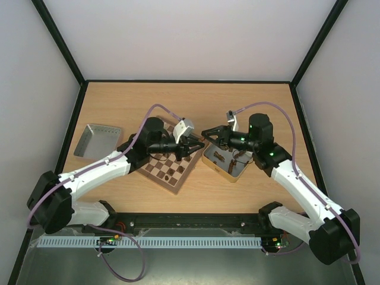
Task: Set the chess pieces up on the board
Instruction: Place the chess piece on the chessboard, then pick up the chess piece from the storage box, then place the chess piece on the chessboard.
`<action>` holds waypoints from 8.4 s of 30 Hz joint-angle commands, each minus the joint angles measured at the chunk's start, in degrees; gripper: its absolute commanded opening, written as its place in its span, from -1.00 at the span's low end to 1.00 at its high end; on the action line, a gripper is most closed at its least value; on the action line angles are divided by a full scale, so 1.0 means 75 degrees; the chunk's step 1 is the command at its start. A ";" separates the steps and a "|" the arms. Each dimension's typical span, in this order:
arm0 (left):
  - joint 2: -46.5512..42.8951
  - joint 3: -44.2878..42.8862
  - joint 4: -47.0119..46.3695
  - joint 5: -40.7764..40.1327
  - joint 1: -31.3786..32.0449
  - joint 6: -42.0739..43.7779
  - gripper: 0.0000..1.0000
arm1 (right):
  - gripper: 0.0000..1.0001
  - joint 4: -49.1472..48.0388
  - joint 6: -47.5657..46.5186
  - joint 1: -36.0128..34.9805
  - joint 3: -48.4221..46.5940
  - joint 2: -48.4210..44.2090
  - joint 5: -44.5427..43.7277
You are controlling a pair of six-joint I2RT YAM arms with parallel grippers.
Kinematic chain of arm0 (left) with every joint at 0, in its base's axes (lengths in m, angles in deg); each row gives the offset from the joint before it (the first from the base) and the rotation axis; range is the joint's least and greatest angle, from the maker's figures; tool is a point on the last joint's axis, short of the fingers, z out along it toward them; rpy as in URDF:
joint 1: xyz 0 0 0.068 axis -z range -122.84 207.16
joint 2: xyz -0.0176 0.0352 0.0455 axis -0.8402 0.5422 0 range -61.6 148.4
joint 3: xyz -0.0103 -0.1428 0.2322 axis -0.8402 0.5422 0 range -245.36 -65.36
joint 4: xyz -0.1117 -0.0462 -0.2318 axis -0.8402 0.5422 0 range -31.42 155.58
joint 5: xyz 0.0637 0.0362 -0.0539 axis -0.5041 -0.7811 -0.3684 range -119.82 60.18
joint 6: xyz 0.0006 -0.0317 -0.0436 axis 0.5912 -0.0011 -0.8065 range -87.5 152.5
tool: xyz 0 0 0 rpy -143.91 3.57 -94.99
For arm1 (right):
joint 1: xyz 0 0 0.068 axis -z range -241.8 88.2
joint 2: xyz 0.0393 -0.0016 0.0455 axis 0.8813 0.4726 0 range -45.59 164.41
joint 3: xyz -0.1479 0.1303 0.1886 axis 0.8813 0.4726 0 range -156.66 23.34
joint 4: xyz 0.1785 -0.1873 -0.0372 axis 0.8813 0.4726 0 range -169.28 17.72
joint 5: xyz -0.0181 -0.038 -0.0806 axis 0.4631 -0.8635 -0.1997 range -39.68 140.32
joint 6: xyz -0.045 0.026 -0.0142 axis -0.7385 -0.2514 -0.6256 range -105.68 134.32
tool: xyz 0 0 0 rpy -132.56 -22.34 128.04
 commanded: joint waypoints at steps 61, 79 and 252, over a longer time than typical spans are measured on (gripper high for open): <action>-0.3327 0.0417 0.2967 -0.5354 -0.2083 -0.2254 0.55 | -0.94 -0.1324 -0.6035 -0.5468 0.1417 0.2167 -0.7202; -0.3478 0.0450 0.3104 -0.5653 -0.2095 -0.2032 0.56 | -0.91 -0.3049 -0.6998 -0.5578 0.1518 0.3639 -0.7169; -0.2879 0.0233 0.2709 -0.6339 -0.2680 -0.2943 0.58 | -0.85 0.3558 -0.3352 -0.6480 -0.3382 0.6059 -0.8679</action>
